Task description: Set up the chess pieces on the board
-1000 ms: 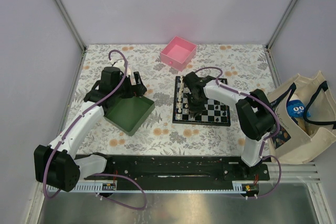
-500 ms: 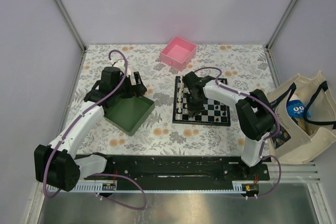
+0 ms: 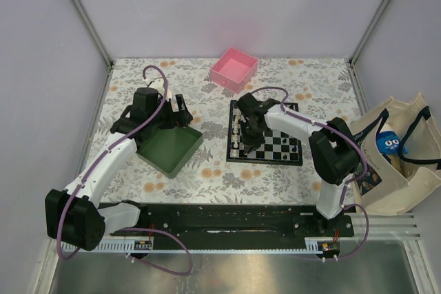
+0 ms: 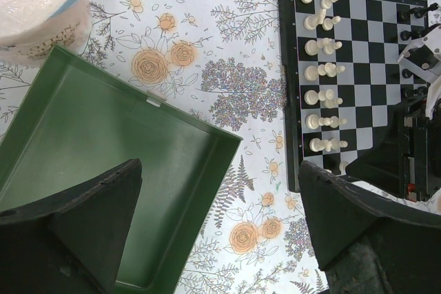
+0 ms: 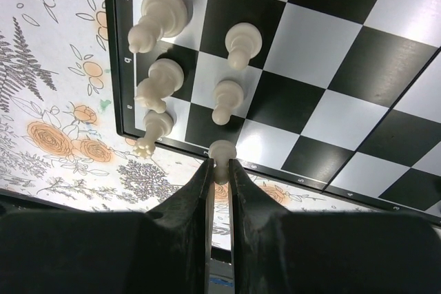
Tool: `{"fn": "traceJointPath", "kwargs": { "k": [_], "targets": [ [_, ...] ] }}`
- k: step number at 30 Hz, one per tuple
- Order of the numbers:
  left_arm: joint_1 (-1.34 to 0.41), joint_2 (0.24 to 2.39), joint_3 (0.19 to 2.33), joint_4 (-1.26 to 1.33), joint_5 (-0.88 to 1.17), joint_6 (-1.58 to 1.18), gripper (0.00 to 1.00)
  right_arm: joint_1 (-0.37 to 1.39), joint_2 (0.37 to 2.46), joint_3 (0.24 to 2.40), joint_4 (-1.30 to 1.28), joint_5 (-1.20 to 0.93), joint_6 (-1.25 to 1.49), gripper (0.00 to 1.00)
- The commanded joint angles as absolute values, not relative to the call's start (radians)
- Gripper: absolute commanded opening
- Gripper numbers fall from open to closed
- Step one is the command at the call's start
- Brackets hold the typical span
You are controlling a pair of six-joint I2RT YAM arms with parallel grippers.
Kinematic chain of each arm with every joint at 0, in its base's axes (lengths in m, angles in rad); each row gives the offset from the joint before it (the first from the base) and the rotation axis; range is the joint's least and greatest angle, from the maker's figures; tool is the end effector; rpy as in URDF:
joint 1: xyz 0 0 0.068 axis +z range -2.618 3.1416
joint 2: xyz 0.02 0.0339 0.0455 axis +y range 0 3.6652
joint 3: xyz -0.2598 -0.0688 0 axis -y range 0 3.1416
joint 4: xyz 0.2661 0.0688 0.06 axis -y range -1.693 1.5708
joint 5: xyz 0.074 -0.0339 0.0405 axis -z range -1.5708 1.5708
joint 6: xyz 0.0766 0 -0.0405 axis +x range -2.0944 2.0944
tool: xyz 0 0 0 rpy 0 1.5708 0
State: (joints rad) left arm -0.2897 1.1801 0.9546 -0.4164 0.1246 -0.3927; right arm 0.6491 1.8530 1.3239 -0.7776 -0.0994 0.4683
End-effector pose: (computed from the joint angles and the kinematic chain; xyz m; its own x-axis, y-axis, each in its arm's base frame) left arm 0.2982 -0.0988 0.2629 -0.6751 -0.1950 -0.7115 0.1304 0.9177 -0.3753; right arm 0.3073 0.2427 0.1355 -0.9670 -0.1700 -0.1897 -0.2080 0.9568 0.2033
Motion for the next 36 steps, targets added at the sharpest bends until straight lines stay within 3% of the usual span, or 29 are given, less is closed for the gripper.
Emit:
{"fn": "traceJointPath", "kwargs": {
  "k": [1, 21, 27, 36],
  "targets": [
    [-0.293, 1.173, 0.954, -0.376, 0.135, -0.397, 0.99, 0.664, 1.871, 1.379, -0.770, -0.110, 0.479, 0.16],
    [-0.293, 1.178, 0.957, -0.373, 0.138, -0.397, 0.99, 0.673, 1.910, 1.384, -0.775, -0.118, 0.472, 0.20],
    [-0.293, 1.180, 0.959, -0.374, 0.138, -0.397, 0.99, 0.675, 1.910, 1.394, -0.779, -0.115, 0.469, 0.28],
    [-0.293, 1.178, 0.957, -0.373, 0.137, -0.397, 0.99, 0.673, 1.867, 1.402, -0.805, -0.107, 0.448, 0.32]
  ]
}}
